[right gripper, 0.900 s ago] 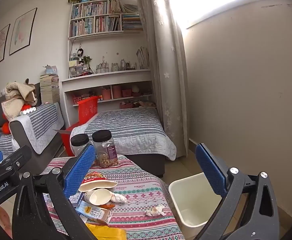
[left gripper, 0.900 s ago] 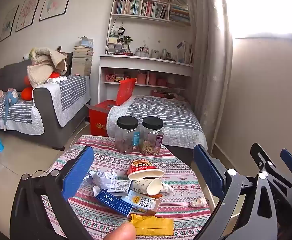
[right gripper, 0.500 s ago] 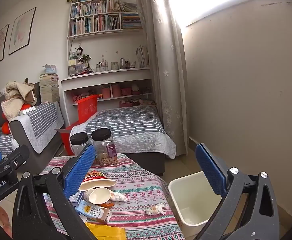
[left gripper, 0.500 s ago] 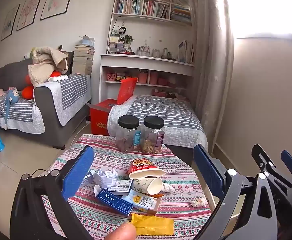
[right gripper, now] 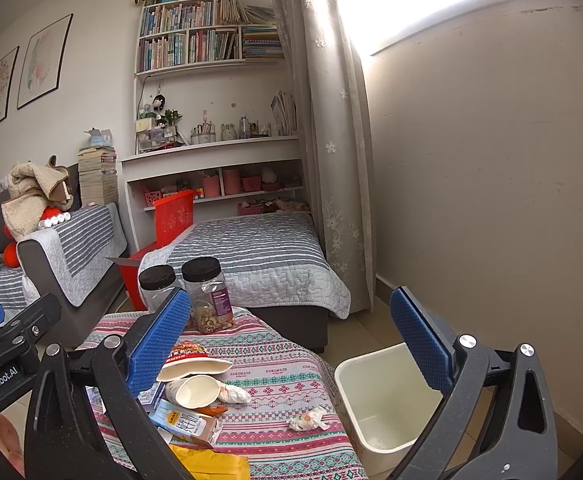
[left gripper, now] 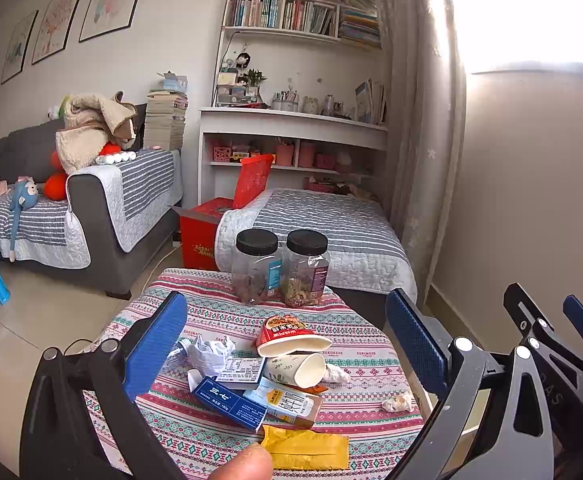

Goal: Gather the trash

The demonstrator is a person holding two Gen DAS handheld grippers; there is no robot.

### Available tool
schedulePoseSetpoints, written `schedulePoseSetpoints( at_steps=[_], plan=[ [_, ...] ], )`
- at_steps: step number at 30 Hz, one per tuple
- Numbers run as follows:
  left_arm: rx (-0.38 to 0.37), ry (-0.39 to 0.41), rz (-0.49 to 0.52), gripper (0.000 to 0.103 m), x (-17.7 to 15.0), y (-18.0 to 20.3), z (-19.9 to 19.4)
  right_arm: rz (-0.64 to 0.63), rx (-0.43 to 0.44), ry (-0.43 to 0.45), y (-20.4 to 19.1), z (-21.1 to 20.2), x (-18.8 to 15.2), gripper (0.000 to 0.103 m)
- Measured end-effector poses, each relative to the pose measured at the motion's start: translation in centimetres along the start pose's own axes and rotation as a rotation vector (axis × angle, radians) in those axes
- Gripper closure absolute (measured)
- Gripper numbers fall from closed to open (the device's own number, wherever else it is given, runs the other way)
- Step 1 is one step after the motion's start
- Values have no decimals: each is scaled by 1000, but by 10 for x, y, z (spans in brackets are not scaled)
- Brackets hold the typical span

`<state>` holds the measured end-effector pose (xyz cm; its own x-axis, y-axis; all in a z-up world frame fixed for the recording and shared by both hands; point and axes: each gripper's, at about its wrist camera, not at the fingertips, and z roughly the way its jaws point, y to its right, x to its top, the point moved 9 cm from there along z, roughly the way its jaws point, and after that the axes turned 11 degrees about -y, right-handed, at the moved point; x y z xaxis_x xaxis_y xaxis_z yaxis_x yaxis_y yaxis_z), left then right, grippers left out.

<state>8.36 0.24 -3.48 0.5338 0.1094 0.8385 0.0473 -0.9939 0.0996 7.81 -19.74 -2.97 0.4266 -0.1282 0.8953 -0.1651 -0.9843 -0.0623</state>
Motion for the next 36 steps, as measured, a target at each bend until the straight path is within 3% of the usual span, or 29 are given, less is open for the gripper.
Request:
schedulePoseSetpoints(
  at_steps=[36],
  plan=[
    [3,0,1,7,-4,-4,-1,-8,-3,2,0,-1,0,7]
  ],
)
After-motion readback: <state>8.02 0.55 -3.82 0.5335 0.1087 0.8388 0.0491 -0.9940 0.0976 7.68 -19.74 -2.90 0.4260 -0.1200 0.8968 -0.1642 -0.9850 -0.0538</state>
